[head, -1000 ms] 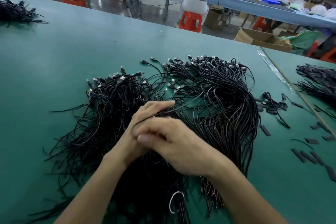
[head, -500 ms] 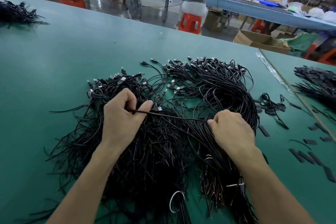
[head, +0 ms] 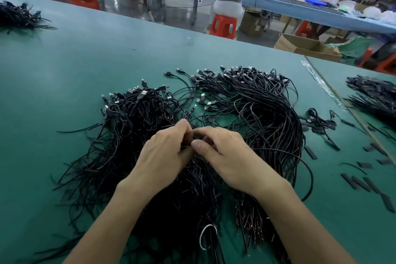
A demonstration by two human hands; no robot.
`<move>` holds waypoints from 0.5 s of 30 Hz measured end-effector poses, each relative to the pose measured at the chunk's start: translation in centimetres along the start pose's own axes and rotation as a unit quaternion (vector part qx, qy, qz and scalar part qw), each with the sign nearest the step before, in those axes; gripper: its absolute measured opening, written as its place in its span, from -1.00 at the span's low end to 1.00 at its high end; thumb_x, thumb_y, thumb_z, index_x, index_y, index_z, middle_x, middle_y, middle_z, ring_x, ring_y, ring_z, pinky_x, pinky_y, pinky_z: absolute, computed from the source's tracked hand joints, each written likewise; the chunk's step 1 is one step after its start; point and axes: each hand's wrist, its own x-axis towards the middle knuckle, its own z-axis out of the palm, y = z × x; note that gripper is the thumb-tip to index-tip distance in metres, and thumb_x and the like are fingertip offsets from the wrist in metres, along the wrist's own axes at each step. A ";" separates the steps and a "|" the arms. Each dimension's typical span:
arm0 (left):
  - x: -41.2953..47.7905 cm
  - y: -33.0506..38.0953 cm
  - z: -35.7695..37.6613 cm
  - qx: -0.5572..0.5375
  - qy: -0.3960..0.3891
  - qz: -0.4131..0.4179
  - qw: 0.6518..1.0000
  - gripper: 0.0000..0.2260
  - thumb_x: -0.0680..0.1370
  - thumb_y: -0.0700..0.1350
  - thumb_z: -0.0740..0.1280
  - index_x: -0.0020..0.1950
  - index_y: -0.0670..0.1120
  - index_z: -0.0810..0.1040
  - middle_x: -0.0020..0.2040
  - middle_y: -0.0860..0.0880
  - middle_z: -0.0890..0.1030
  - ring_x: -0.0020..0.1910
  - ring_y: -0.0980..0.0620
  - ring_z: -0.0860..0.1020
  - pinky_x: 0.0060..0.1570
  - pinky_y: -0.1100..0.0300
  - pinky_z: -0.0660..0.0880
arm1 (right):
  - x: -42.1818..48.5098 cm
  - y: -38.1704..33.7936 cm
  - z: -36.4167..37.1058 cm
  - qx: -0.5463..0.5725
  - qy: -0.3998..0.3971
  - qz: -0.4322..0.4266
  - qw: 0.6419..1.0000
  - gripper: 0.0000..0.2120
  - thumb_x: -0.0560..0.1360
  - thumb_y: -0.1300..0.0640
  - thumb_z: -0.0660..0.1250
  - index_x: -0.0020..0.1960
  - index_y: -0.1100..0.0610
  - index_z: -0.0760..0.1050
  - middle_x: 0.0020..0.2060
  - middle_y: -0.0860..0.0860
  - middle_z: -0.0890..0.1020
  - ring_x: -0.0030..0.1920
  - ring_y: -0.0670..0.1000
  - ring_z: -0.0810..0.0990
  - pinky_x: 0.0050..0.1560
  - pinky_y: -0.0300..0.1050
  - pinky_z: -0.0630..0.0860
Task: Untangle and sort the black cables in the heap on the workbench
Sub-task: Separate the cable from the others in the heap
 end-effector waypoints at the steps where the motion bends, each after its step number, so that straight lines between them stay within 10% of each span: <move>1: 0.1 0.0 0.0 -0.023 0.009 -0.007 1.000 -0.76 0.50 -0.03 0.42 -0.16 0.10 0.34 -0.35 0.09 0.48 -0.37 0.14 0.43 -0.37 0.07 0.41 | 0.0 0.2 -0.1 0.019 0.005 -0.002 1.000 -0.74 0.64 -0.08 0.22 0.26 -0.07 0.55 -0.09 -0.17 0.60 -0.04 -0.24 0.54 0.00 -0.28 0.47; 10: 0.4 0.2 -1.2 -0.087 0.169 0.019 0.982 -0.70 0.54 0.20 0.33 -0.20 0.01 0.62 -0.45 0.18 0.49 -0.49 0.16 0.44 -0.47 0.29 0.31 | -0.9 3.2 -1.8 0.121 0.270 0.038 0.954 -0.81 0.61 0.02 0.31 -0.08 0.04 0.64 -0.52 -0.38 0.48 -0.48 -0.29 0.47 -0.42 -0.45 0.34; 15: 0.1 -0.7 -1.0 -0.061 -0.084 -0.153 0.983 -0.34 0.45 0.53 0.01 -0.33 -0.02 0.52 -0.59 0.12 0.37 -0.61 0.17 0.29 -0.44 0.21 0.29 | -0.7 2.5 -2.0 0.194 0.317 -0.002 0.928 -0.81 0.61 0.02 0.30 -0.15 -0.03 0.61 -0.44 -0.02 0.56 -0.50 -0.13 0.32 -0.52 -0.11 0.23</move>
